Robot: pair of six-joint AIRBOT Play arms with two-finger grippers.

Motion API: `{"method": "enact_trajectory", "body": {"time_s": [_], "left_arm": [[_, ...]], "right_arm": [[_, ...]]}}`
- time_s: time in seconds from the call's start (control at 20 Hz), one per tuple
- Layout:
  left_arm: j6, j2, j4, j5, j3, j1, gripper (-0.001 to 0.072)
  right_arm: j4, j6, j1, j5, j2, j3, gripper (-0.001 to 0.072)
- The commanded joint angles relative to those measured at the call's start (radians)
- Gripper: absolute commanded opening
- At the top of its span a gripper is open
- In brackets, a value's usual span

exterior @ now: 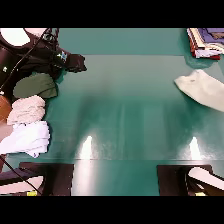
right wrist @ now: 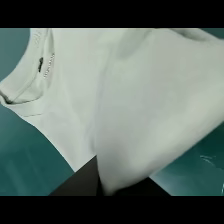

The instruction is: Fold the shirts.

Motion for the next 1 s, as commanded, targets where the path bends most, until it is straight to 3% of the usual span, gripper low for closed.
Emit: {"method": "enact_trajectory", "body": {"time_s": [0.0,0.25,0.3,0.35,0.4,0.6,0.75,0.95], "left_arm": [[-0.010,-0.001,0.000,0.032,0.000,-0.004,0.0024],[-0.007,-0.001,0.000,0.031,0.000,-0.004,0.0024],[-0.006,-0.001,0.000,0.031,0.000,-0.004,0.0024],[-0.006,-0.001,0.000,0.030,0.000,-0.004,0.0024],[-0.006,-0.001,0.000,0.027,0.000,-0.004,0.0024],[-0.006,-0.001,0.002,0.022,0.000,-0.004,0.0024],[-0.006,-0.001,0.001,0.021,0.000,-0.004,0.0024],[-0.006,-0.001,0.001,0.026,0.000,-0.004,0.0025]], "right_arm": [[-0.005,0.019,-0.180,-0.049,0.077,-0.133,0.0013],[-0.013,0.017,-0.200,0.060,0.084,-0.161,0.0017],[-0.044,0.016,-0.200,0.090,0.084,-0.159,0.0130],[-0.088,0.009,-0.201,0.119,0.084,-0.159,0.0347],[-0.149,0.008,-0.201,0.158,0.084,-0.159,0.0449],[-0.406,0.011,-0.219,0.288,0.096,-0.160,0.0464],[-0.375,0.045,-0.243,0.260,0.164,-0.160,0.0459],[-0.204,0.043,-0.158,0.162,0.291,-0.160,0.0449]]}}
